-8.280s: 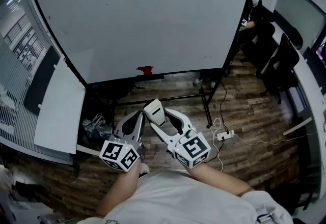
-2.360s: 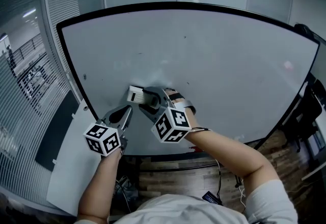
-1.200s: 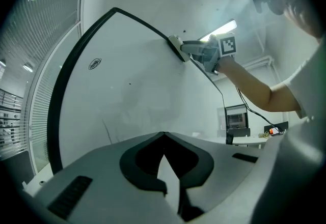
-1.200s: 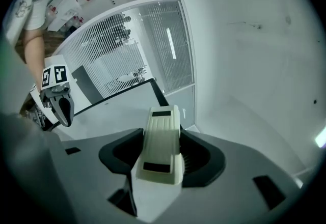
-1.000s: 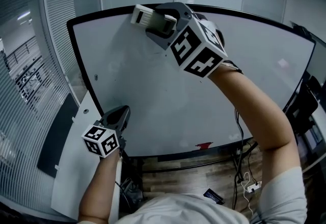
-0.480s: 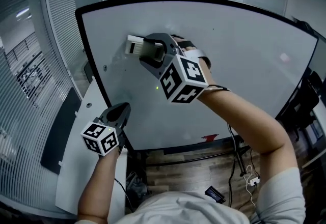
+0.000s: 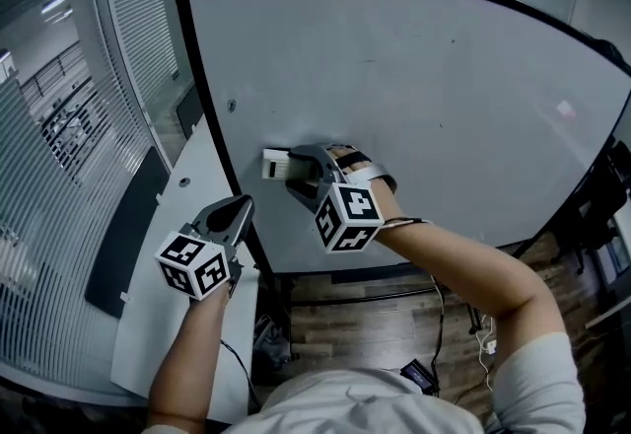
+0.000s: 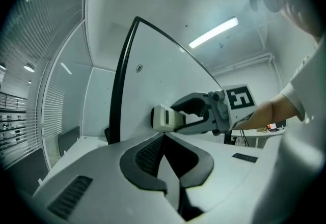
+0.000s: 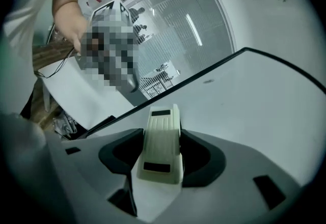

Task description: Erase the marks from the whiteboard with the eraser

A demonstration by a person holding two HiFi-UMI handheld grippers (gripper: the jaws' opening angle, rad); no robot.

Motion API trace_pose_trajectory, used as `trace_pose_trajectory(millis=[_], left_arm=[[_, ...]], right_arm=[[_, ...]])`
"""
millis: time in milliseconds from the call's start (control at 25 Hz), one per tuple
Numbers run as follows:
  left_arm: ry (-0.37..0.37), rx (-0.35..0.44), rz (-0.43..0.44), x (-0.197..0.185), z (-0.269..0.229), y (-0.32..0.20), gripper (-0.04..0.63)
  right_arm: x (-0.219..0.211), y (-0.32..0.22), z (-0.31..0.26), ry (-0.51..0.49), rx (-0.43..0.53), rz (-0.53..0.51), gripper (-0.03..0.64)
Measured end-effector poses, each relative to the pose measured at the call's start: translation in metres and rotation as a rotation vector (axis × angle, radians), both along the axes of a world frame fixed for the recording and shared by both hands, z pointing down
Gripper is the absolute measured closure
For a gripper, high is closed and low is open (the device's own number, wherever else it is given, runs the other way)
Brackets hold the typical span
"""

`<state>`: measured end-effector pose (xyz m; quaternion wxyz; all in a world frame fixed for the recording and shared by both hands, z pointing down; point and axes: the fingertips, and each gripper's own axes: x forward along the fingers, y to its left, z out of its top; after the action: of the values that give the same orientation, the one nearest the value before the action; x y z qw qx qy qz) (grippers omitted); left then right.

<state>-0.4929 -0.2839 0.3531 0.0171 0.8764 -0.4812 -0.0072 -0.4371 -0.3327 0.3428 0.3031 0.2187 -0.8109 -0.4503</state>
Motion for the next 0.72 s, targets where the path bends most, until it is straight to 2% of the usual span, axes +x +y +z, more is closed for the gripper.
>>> trace_pose_trajectory(millis=[200, 360, 520, 720], left_arm=[[0.009, -0.02, -0.021, -0.014, 0.01, 0.006, 0.589], [0.01, -0.029, -0.02, -0.021, 0.014, 0.01, 0.589], [0.016, -0.022, -0.022, -0.025, 0.011, 0.013, 0.588], [0.019, -0.016, -0.009, -0.024, 0.006, 0.014, 0.589]], right_arm=[[-0.01, 0.001, 0.055, 0.054, -0.081, 0.004, 0.387], [-0.015, 0.001, 0.065, 0.096, -0.081, 0.012, 0.387], [-0.024, 0.003, 0.045, 0.101, -0.058, 0.017, 0.387], [-0.047, 0.004, -0.009, 0.071, -0.022, 0.019, 0.387]])
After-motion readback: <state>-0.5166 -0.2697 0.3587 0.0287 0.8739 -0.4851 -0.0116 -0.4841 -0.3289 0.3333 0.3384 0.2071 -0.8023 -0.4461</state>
